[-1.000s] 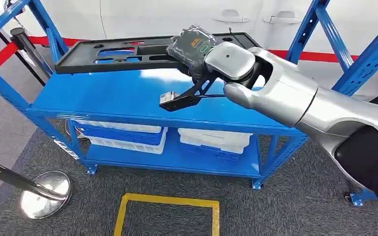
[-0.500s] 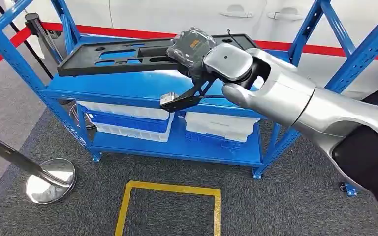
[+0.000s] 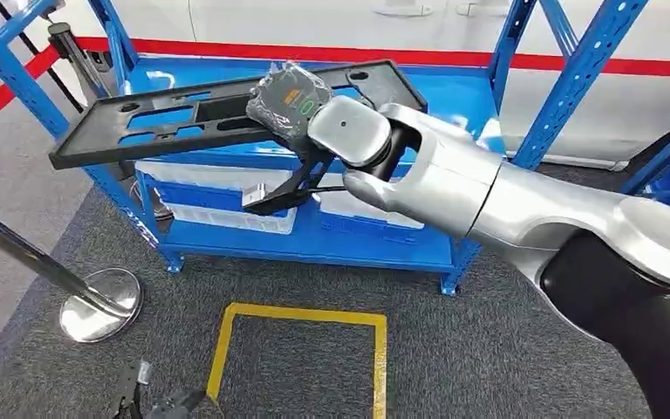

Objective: Take the parts from the cabinet and place them on the table.

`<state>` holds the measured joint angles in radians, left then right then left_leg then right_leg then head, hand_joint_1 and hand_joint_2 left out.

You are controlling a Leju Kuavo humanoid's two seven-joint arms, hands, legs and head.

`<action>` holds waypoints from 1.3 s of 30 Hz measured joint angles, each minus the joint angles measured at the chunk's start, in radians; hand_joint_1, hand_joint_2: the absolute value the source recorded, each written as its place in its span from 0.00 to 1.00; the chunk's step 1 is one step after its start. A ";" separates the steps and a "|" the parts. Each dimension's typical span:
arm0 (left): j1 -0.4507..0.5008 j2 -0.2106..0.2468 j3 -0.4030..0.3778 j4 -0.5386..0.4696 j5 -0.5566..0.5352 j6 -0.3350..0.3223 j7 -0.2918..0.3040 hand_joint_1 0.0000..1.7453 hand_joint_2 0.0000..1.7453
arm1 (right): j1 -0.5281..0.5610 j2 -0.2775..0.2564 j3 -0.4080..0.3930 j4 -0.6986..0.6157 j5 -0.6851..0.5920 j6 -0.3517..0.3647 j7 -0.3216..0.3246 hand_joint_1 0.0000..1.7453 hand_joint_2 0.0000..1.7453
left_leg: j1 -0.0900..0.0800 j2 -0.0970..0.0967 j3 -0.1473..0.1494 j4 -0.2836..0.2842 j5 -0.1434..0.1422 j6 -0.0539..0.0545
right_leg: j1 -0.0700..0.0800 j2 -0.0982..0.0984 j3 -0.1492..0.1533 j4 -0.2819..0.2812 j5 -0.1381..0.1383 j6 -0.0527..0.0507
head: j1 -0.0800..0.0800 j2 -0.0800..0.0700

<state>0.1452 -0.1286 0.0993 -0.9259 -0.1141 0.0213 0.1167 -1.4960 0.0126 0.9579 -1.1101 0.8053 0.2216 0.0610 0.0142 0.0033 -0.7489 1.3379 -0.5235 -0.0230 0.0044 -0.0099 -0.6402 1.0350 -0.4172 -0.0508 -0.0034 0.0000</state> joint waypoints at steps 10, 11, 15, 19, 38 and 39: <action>0.011 -0.029 0.091 -0.055 -0.068 -0.010 -0.030 0.00 1.00 | -0.009 0.007 0.001 0.012 0.001 0.000 -0.001 1.00 1.00 | -0.001 0.005 0.203 -0.348 0.064 0.055 | 0.005 0.009 -0.077 0.031 0.001 0.040 | 0.001 0.000; 0.010 -0.031 0.098 -0.055 -0.070 -0.010 -0.030 0.00 1.00 | -0.008 0.007 0.001 0.012 0.002 -0.001 -0.001 1.00 1.00 | -0.001 0.006 0.187 -0.346 0.077 0.060 | -0.001 0.009 -0.093 0.095 -0.069 0.045 | 0.001 0.000; 0.007 -0.036 0.133 -0.051 -0.090 -0.014 -0.043 0.00 1.00 | -0.005 0.009 0.001 0.011 0.003 -0.001 -0.007 1.00 1.00 | 0.000 0.008 0.125 -0.338 0.119 0.057 | -0.013 0.008 -0.104 0.308 -0.128 0.060 | 0.000 0.000; 0.001 -0.048 0.181 -0.032 -0.110 -0.014 -0.067 0.00 1.00 | -0.004 0.014 0.000 0.008 0.006 -0.002 -0.010 1.00 1.00 | 0.002 0.006 0.071 -0.314 0.149 0.040 | -0.014 0.009 0.095 0.057 -0.093 0.050 | 0.000 0.000; -0.021 -0.074 0.352 0.049 -0.167 -0.010 -0.110 0.00 1.00 | 0.004 0.043 0.000 0.008 0.023 0.002 -0.027 1.00 1.00 | 0.008 -0.009 0.182 -0.305 0.046 0.002 | -0.006 0.006 -0.035 0.014 0.037 0.048 | 0.000 0.000; -0.019 -0.077 0.360 0.049 -0.186 -0.011 -0.110 0.00 1.00 | 0.006 0.043 0.000 0.009 0.023 0.003 -0.028 1.00 1.00 | 0.015 -0.006 0.173 -0.311 0.055 0.009 | -0.006 0.008 -0.042 0.012 0.040 0.053 | 0.000 0.000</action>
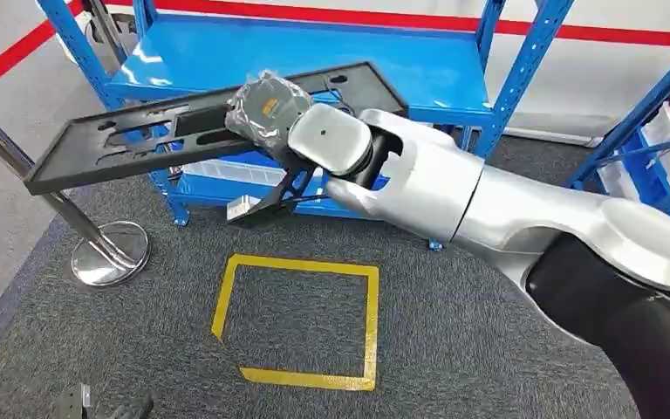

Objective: Take the parts from the cabinet and place them on the table.

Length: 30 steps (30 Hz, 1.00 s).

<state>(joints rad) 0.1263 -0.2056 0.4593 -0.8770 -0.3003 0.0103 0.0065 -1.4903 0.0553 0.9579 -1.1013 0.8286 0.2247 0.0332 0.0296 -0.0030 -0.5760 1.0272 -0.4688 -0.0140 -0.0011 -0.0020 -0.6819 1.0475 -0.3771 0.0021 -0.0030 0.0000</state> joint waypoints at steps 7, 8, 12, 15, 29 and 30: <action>-0.008 -0.034 0.120 -0.006 -0.213 -0.031 -0.004 0.00 1.00 | 0.014 0.000 -0.001 0.002 0.015 0.002 -0.003 1.00 1.00 | -0.018 0.009 -0.062 0.012 0.048 0.038 | 0.000 0.002 -0.040 0.302 -0.199 -0.003 | 0.000 0.000; -0.011 -0.040 0.135 -0.007 -0.222 -0.032 -0.006 0.00 1.00 | 0.015 0.002 -0.001 0.002 0.015 0.002 -0.003 1.00 1.00 | -0.024 0.007 -0.071 0.016 0.054 0.038 | 0.006 0.001 0.007 0.238 -0.162 -0.014 | 0.000 0.000; -0.032 -0.065 0.167 -0.011 -0.257 -0.035 -0.019 0.00 1.00 | 0.007 0.021 -0.002 0.002 0.018 0.001 -0.003 1.00 1.00 | -0.026 0.007 -0.090 0.012 0.083 0.033 | 0.029 0.002 0.152 -0.010 -0.144 -0.067 | 0.000 0.000; -0.067 -0.073 0.189 0.008 -0.244 -0.022 -0.026 0.00 1.00 | 0.006 0.042 -0.004 0.002 0.018 0.001 -0.007 1.00 1.00 | -0.020 0.007 -0.092 -0.020 0.121 0.015 | 0.035 0.001 0.135 -0.028 -0.095 -0.069 | 0.002 0.000; -0.271 0.084 0.291 0.379 -0.097 0.034 -0.066 0.00 1.00 | 0.007 0.122 -0.005 0.006 0.019 0.001 -0.036 1.00 1.00 | 0.009 -0.008 0.023 0.028 -0.042 -0.033 | 0.000 -0.005 -0.037 0.015 0.031 -0.013 | 0.000 0.000; -0.273 0.086 0.294 0.394 -0.096 0.031 -0.067 0.00 1.00 | 0.011 0.121 -0.005 0.007 0.019 0.002 -0.036 1.00 1.00 | 0.009 -0.005 0.015 0.027 -0.030 -0.021 | -0.002 -0.005 -0.043 0.010 0.041 -0.007 | 0.000 0.000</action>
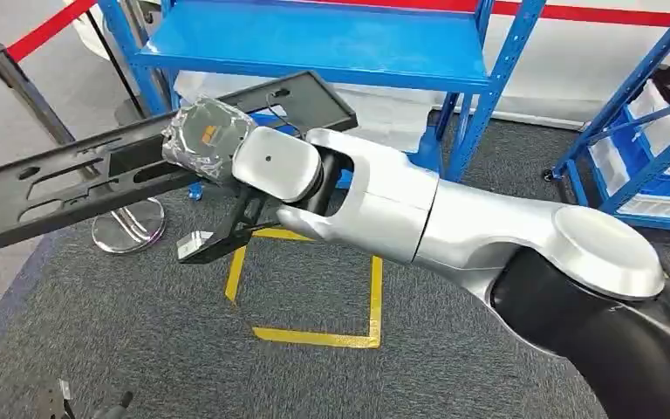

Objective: Take the parts from the cabinet and place them on the table.

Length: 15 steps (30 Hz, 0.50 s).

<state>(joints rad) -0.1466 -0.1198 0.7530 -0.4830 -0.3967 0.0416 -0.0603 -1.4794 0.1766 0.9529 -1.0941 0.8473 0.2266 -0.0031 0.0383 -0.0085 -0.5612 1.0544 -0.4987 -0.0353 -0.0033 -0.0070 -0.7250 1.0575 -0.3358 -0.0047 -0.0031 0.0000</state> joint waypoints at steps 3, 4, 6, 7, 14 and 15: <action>-0.010 0.015 0.010 0.028 0.005 -0.001 0.000 0.00 1.00 | 0.003 -0.001 0.000 0.002 0.000 0.000 0.000 1.00 1.00 | -0.002 0.006 -0.039 -0.003 0.037 0.035 | -0.009 0.001 -0.024 0.083 -0.145 0.011 | 0.000 0.000; -0.013 0.019 0.013 0.036 0.009 -0.001 0.003 0.00 1.00 | 0.002 -0.001 0.000 0.003 0.000 0.001 0.000 1.00 1.00 | -0.005 0.006 -0.055 -0.003 0.050 0.040 | -0.008 0.002 -0.034 0.155 -0.211 0.011 | 0.000 0.000; -0.018 0.040 0.021 0.056 0.030 0.003 0.019 0.00 1.00 | 0.004 -0.001 0.000 0.003 0.000 0.004 -0.002 1.00 1.00 | -0.013 0.007 -0.087 -0.002 0.076 0.043 | -0.007 0.003 -0.043 0.293 -0.262 0.008 | 0.000 0.000; -0.020 0.049 0.029 0.068 0.040 0.003 0.029 0.00 1.00 | 0.006 -0.001 0.000 0.002 0.000 0.006 -0.004 1.00 1.00 | -0.016 0.008 -0.102 -0.001 0.088 0.044 | -0.004 0.003 -0.029 0.314 -0.239 0.003 | 0.000 0.000; -0.047 0.135 0.076 0.138 0.089 0.011 0.092 0.00 1.00 | 0.002 0.018 -0.004 -0.008 -0.005 0.013 -0.019 1.00 1.00 | -0.017 0.015 -0.149 -0.022 0.167 0.027 | 0.040 0.008 0.225 -0.023 -0.208 -0.055 | 0.001 0.000; -0.054 0.143 0.084 0.150 0.094 0.013 0.096 0.00 1.00 | 0.002 0.020 -0.004 -0.010 -0.007 0.013 -0.020 1.00 1.00 | -0.016 0.015 -0.148 -0.039 0.184 0.021 | 0.041 0.008 0.218 -0.034 -0.193 -0.060 | 0.000 0.000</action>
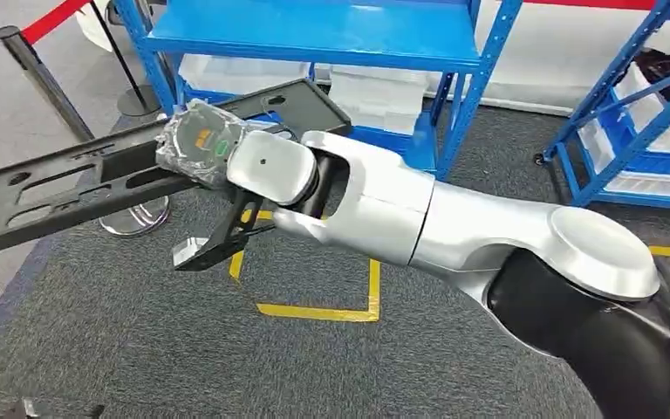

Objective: Take the parts from the cabinet and place them on the table.

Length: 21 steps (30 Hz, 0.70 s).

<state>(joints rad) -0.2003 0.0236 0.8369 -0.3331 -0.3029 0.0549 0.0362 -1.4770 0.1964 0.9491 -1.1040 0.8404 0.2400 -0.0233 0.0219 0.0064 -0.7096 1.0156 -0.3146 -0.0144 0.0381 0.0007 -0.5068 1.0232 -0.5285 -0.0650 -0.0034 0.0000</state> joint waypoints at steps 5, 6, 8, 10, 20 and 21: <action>-0.012 0.058 0.031 0.035 0.036 0.021 0.025 0.00 1.00 | 0.000 0.008 -0.001 -0.007 -0.014 0.005 -0.018 1.00 1.00 | 0.004 -0.004 -0.046 0.172 -0.203 -0.022 | -0.017 -0.011 -0.047 -0.040 0.078 -0.002 | 0.000 0.000; -0.014 0.074 0.036 0.040 0.040 0.021 0.034 0.00 1.00 | 0.003 0.008 -0.001 -0.010 -0.017 0.006 -0.019 1.00 1.00 | 0.006 -0.004 -0.059 0.246 -0.213 -0.029 | -0.017 -0.011 -0.063 -0.036 0.089 0.000 | 0.000 0.000; -0.017 0.102 0.048 0.052 0.041 0.016 0.052 0.00 1.00 | 0.011 0.007 -0.001 -0.023 -0.026 0.011 -0.021 1.00 1.00 | 0.013 -0.004 -0.046 0.297 -0.142 -0.041 | -0.022 -0.011 -0.100 -0.021 0.105 0.009 | 0.000 0.000; -0.021 0.123 0.060 0.063 0.044 0.012 0.061 0.00 1.00 | 0.011 0.007 -0.001 -0.039 -0.034 0.017 -0.021 1.00 1.00 | 0.024 -0.003 0.047 0.188 -0.087 -0.060 | -0.033 -0.011 -0.140 0.008 0.114 0.022 | 0.000 0.000; -0.028 0.212 0.118 0.103 0.077 0.037 0.133 0.00 1.00 | 0.012 -0.008 0.000 -0.109 -0.074 0.037 -0.013 1.00 1.00 | 0.016 -0.003 0.095 0.038 -0.148 0.018 | -0.034 -0.004 -0.262 0.259 -0.028 0.065 | 0.000 0.000; -0.027 0.216 0.126 0.108 0.081 0.040 0.140 0.00 1.00 | 0.012 -0.009 0.001 -0.114 -0.076 0.038 -0.012 1.00 1.00 | 0.014 -0.003 0.087 0.038 -0.141 0.019 | -0.035 -0.004 -0.280 0.322 -0.056 0.065 | 0.000 0.000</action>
<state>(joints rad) -0.2272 0.2398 0.9630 -0.2252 -0.2217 0.0945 0.1765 -1.4646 0.1870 0.9502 -1.2176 0.7649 0.2781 -0.0351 0.0358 0.0034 -0.6225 1.0535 -0.4560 0.0049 0.0032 -0.0037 -0.7873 1.3450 -0.5844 0.0000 -0.0031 0.0000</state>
